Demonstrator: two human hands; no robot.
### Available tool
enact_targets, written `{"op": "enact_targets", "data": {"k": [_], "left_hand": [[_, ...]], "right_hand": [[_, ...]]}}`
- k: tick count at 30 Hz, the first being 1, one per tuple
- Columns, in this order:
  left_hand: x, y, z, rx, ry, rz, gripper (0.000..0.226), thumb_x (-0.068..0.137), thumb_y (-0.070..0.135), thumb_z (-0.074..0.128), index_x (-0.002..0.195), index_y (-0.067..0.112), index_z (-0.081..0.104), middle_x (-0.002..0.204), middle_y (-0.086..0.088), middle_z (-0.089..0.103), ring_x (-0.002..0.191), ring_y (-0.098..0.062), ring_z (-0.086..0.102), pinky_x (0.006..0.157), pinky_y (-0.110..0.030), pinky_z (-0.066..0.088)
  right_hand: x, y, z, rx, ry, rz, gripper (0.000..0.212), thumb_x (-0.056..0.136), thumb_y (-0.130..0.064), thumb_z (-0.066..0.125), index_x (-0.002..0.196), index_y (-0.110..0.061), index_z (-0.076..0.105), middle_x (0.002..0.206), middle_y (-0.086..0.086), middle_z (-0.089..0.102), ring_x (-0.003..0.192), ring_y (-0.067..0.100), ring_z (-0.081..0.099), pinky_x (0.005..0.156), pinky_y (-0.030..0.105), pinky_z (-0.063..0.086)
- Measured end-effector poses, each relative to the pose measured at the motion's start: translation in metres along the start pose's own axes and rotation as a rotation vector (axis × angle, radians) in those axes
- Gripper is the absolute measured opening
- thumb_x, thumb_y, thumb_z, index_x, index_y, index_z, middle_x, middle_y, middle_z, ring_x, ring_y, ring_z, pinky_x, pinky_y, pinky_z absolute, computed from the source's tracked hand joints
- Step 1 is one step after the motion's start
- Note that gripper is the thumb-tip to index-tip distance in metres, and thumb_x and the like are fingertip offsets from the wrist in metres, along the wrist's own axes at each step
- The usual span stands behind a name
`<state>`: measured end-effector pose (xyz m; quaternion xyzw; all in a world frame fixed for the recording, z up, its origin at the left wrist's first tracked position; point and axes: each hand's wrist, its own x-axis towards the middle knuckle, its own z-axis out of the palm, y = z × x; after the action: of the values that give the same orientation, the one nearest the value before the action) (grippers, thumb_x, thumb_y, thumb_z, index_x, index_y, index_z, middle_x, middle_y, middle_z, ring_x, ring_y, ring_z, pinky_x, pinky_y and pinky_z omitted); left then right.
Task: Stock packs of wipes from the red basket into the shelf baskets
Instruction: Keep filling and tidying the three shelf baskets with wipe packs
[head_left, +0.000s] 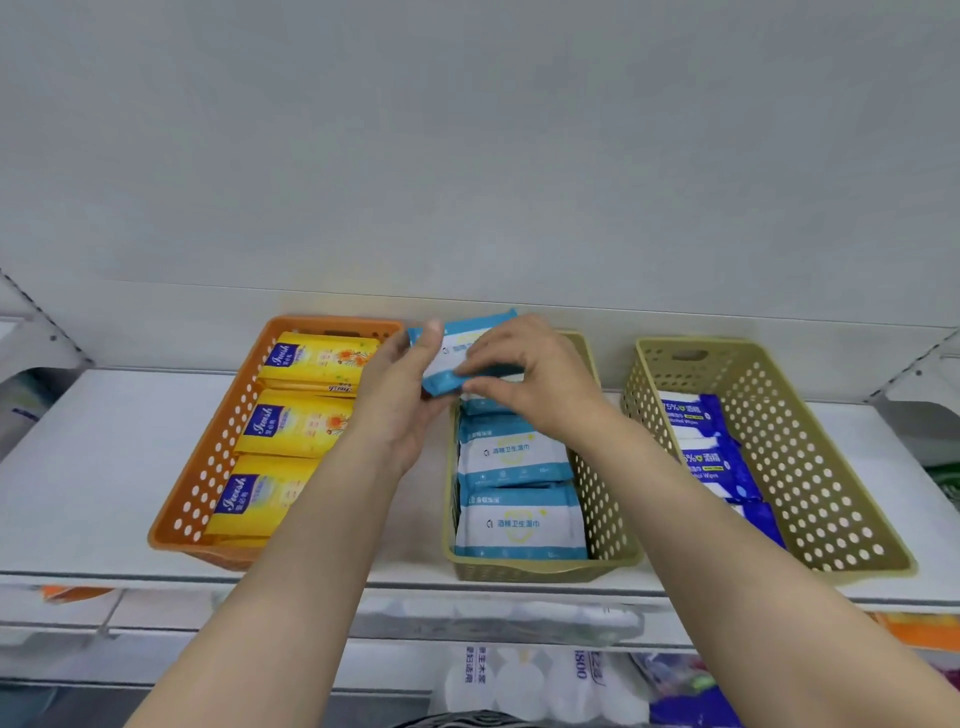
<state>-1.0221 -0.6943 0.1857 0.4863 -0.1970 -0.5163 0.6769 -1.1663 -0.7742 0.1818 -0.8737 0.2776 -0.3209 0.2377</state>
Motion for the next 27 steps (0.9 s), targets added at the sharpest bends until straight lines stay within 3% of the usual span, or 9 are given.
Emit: {"op": "enact_targets", "data": {"k": [2,6,10,12,16,19,22,24,27], "left_hand": [[0.002,-0.004,-0.003,0.031,0.045,0.037,0.025,0.098,0.008,0.057,0.122,0.007,0.060,0.114,-0.012,0.071,0.095,-0.021,0.072,0.072,-0.030,0.060],[0.002,-0.007,-0.006,0.065,0.018,0.015,0.023,0.097,0.003,0.056,0.119,0.009,0.059,0.115,-0.010,0.071,0.098,-0.020,0.071,0.075,-0.030,0.060],[0.004,-0.010,-0.003,0.081,-0.017,0.022,0.022,0.097,0.004,0.058,0.118,0.009,0.060,0.116,-0.010,0.071,0.101,-0.022,0.071,0.074,-0.031,0.059],[0.007,-0.011,-0.003,0.077,-0.016,0.017,0.023,0.096,0.006,0.060,0.119,0.010,0.060,0.116,-0.009,0.071,0.101,-0.021,0.071,0.074,-0.031,0.059],[0.012,-0.021,-0.002,0.260,0.100,0.077,0.016,0.096,0.012,0.062,0.111,0.016,0.065,0.109,-0.001,0.069,0.104,-0.018,0.066,0.084,-0.030,0.055],[0.008,-0.035,-0.004,0.563,0.205,0.134,0.035,0.096,0.024,0.064,0.130,0.019,0.058,0.123,0.009,0.061,0.112,-0.010,0.057,0.079,-0.018,0.044],[0.004,-0.050,-0.007,0.585,0.122,0.027,0.049,0.097,0.030,0.061,0.143,0.021,0.046,0.133,0.004,0.058,0.111,-0.009,0.059,0.079,-0.022,0.046],[0.002,-0.058,-0.005,0.569,0.072,-0.019,0.039,0.100,0.028,0.056,0.139,0.026,0.049,0.125,0.005,0.064,0.097,-0.005,0.064,0.069,-0.022,0.051],[0.004,-0.062,-0.003,0.564,0.090,-0.014,0.027,0.103,0.026,0.051,0.129,0.028,0.054,0.110,0.005,0.068,0.090,-0.007,0.067,0.065,-0.024,0.054]], "right_hand": [[-0.003,0.000,-0.002,0.167,0.023,0.106,0.020,0.082,-0.032,0.079,0.101,-0.028,0.078,0.106,-0.015,0.071,0.111,0.007,0.057,0.096,0.027,0.046],[0.001,0.008,-0.018,0.280,0.118,0.387,0.047,0.085,-0.034,0.076,0.129,-0.034,0.060,0.128,-0.017,0.060,0.118,-0.002,0.053,0.095,0.014,0.043],[0.002,0.012,-0.026,0.503,0.040,0.576,0.040,0.084,-0.021,0.079,0.121,-0.026,0.066,0.115,0.004,0.068,0.100,0.022,0.069,0.085,0.040,0.060],[0.002,0.014,-0.026,0.542,0.049,0.584,0.037,0.082,-0.016,0.080,0.117,-0.024,0.068,0.109,0.008,0.070,0.097,0.026,0.071,0.082,0.044,0.061],[0.010,0.034,-0.028,0.499,0.228,0.657,0.045,0.078,-0.015,0.083,0.115,-0.033,0.065,0.104,0.008,0.072,0.091,0.025,0.073,0.080,0.044,0.061],[0.014,0.056,-0.029,0.404,0.404,0.776,0.043,0.077,-0.018,0.083,0.112,-0.032,0.063,0.107,0.003,0.068,0.091,0.022,0.071,0.081,0.044,0.061],[0.015,0.073,-0.020,0.306,0.328,0.809,0.043,0.075,-0.024,0.084,0.109,-0.036,0.062,0.115,0.002,0.065,0.097,0.023,0.069,0.085,0.044,0.059],[0.016,0.075,-0.009,0.234,0.257,0.810,0.043,0.078,-0.022,0.082,0.116,-0.030,0.062,0.118,0.000,0.064,0.101,0.021,0.066,0.090,0.042,0.056],[0.016,0.074,0.009,0.051,0.141,0.732,0.045,0.084,-0.020,0.076,0.126,-0.021,0.058,0.123,0.002,0.060,0.112,0.021,0.059,0.096,0.031,0.048]]}}
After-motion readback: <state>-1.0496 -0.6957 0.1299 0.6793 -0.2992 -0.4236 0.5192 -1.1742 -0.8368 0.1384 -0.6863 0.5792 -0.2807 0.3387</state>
